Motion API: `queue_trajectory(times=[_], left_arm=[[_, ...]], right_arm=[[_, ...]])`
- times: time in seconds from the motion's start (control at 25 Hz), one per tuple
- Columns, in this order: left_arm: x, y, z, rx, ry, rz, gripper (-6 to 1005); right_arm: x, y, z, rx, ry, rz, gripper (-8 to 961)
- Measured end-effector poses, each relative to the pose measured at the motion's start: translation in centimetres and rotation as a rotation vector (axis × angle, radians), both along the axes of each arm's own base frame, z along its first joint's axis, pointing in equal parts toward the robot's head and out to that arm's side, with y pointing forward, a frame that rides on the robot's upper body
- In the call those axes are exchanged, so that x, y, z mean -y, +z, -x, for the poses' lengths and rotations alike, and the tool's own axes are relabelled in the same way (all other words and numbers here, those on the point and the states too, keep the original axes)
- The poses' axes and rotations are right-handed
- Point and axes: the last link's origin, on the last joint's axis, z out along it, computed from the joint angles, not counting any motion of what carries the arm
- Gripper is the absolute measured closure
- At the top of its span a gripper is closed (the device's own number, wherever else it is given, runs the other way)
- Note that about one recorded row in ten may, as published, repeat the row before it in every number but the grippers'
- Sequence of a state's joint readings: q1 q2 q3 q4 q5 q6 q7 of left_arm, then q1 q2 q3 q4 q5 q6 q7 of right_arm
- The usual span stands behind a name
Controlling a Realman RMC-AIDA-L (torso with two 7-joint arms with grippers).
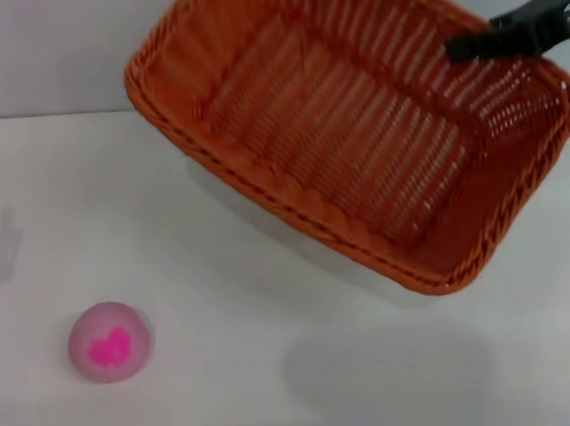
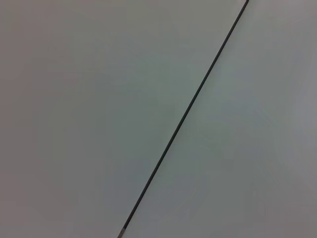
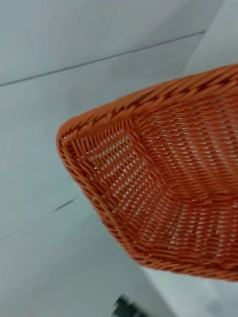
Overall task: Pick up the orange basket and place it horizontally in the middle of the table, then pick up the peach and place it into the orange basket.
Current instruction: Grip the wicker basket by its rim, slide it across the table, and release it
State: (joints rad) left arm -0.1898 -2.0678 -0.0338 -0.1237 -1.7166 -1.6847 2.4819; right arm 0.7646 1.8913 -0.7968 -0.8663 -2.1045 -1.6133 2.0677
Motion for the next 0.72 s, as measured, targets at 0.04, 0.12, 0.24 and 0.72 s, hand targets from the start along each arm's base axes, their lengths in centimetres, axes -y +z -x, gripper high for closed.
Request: queue_trajectory(times=[0.04,0.12,0.24,0.72], left_arm=[[0.0,0.0,0.0,0.000,0.000,0.000,157],[0.0,0.0,0.0,-0.001,0.001,0.001,157],[-0.1,0.0,0.0,-0.001,0.000,0.002,157],[-0.4,-0.1,-0.2,0.004,-0.004,0.005,158]], right_arm=[[0.1,0.4,0.3,-0.024,0.016,0.001,794],[0.5,1.5,0.9,-0.071,0.059,0.011,794],[0.8,3.0,2.2,-0.093,0.132,0.038,793],[1.3,0.7,5.2,0.211,0.447,0.288,794]])
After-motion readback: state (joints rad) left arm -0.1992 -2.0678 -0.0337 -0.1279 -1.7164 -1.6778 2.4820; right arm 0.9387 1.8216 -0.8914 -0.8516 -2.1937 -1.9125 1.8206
